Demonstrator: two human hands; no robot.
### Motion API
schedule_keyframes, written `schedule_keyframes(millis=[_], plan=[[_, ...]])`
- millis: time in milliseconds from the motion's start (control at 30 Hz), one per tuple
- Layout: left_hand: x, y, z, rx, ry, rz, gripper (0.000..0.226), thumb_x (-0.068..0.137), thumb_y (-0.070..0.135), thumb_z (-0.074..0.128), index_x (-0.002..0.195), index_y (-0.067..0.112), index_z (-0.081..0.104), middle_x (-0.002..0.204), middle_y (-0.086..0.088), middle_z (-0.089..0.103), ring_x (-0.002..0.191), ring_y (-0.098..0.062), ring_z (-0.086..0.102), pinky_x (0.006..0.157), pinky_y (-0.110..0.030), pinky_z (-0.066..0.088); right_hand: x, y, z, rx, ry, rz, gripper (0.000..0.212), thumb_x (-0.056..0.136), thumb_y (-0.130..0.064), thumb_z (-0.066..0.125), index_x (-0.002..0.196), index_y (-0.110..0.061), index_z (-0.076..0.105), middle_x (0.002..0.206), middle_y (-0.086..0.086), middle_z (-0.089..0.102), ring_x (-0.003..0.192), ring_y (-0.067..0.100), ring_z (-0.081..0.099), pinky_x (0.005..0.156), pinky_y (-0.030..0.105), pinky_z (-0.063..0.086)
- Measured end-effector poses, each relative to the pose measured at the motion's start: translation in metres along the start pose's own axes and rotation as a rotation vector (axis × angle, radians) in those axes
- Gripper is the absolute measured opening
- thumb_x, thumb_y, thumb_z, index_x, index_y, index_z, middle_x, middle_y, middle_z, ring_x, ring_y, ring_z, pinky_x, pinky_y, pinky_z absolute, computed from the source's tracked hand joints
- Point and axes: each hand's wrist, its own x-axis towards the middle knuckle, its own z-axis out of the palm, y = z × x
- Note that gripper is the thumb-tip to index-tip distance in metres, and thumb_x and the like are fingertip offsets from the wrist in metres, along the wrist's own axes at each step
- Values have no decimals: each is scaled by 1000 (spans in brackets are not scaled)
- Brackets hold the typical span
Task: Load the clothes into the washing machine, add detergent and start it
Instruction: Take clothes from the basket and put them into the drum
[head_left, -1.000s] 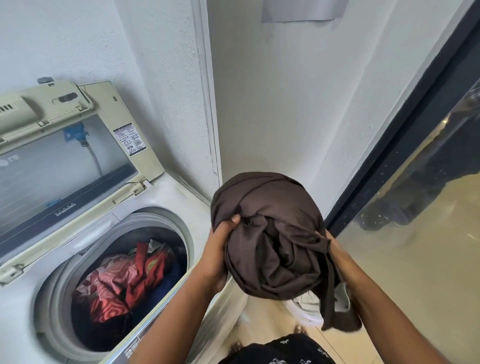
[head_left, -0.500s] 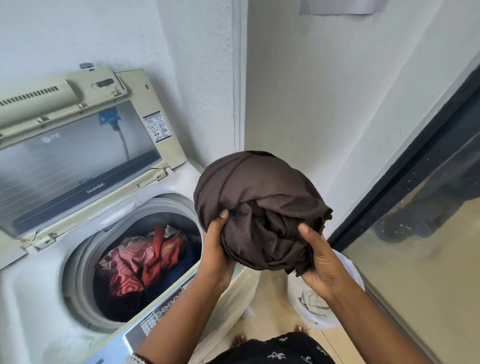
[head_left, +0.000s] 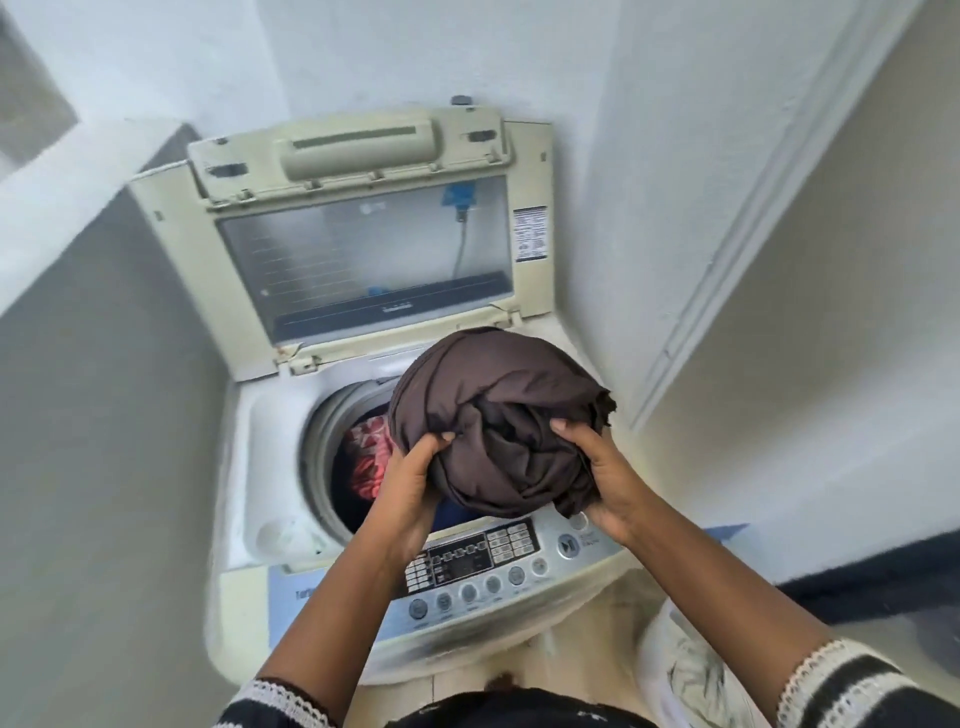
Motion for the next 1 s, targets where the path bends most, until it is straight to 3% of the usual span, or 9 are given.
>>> schedule_keyframes(millis=[67, 133, 200, 300, 367, 500, 667, 867, 1000], plan=[[2, -1, -14, -18, 77, -38, 39, 92, 17, 60, 131, 14, 60, 121, -5, 70, 112, -21, 65, 97, -40, 51, 20, 10, 14, -32, 14, 93, 83, 71, -37, 85, 141, -25, 42, 132, 8, 64, 118, 30, 64, 95, 50, 54], [2, -1, -27, -31, 135, -112, 30, 94, 23, 59, 122, 14, 65, 112, -5, 72, 102, -21, 68, 89, -38, 55, 34, 19, 26, -110, 23, 179, 79, 74, -42, 83, 138, -31, 37, 133, 6, 61, 117, 30, 62, 91, 61, 53], [3, -3, -40, -32, 188, -218, 22, 94, 26, 58, 110, 13, 65, 110, -7, 67, 99, -24, 65, 89, -41, 52, 41, 27, 32, -213, -16, 229, 80, 79, -42, 79, 142, -36, 30, 144, 3, 49, 127, 33, 52, 87, 67, 51], [2, -8, -59, 28, 279, -328, 47, 94, 27, 60, 135, 9, 47, 139, -20, 43, 127, -39, 47, 104, -45, 43, 48, 35, 34, -315, -18, 269, 90, 85, -36, 75, 151, -41, 14, 161, 4, 21, 143, 46, 24, 90, 64, 51], [0, -10, -67, 36, 311, -330, 57, 94, 23, 61, 144, 6, 38, 146, -23, 36, 132, -40, 43, 103, -44, 45, 48, 38, 31, -338, -11, 298, 86, 88, -33, 72, 152, -40, 15, 163, 7, 15, 144, 50, 17, 93, 63, 50], [-2, -18, -65, 50, 289, -293, 47, 96, 21, 59, 137, 4, 46, 136, -22, 51, 121, -34, 56, 98, -39, 48, 41, 40, 20, -365, -49, 273, 70, 90, -25, 71, 147, -28, 30, 160, 13, 21, 138, 44, 34, 99, 54, 50], [1, -29, -25, 164, 178, -251, 21, 95, 20, 60, 114, 11, 57, 121, -18, 63, 107, -28, 66, 86, -34, 53, 24, 28, 0, -419, -36, 79, 44, 90, -17, 70, 131, -20, 54, 140, 9, 45, 114, 27, 63, 98, 42, 53], [7, -47, 50, 438, -25, -172, 22, 94, 21, 62, 115, 14, 58, 113, -13, 68, 103, -24, 68, 94, -38, 54, -3, -4, -45, -399, 109, -49, 25, 92, -11, 67, 115, -19, 64, 117, 8, 62, 96, 25, 71, 90, 39, 58], [8, -64, 98, 667, -158, -44, 20, 93, 24, 64, 112, 26, 60, 106, -4, 68, 98, -19, 67, 94, -42, 54, -30, -34, -82, -465, 222, -110, 23, 93, -8, 63, 114, -19, 65, 106, 5, 68, 91, 18, 70, 81, 32, 58]])
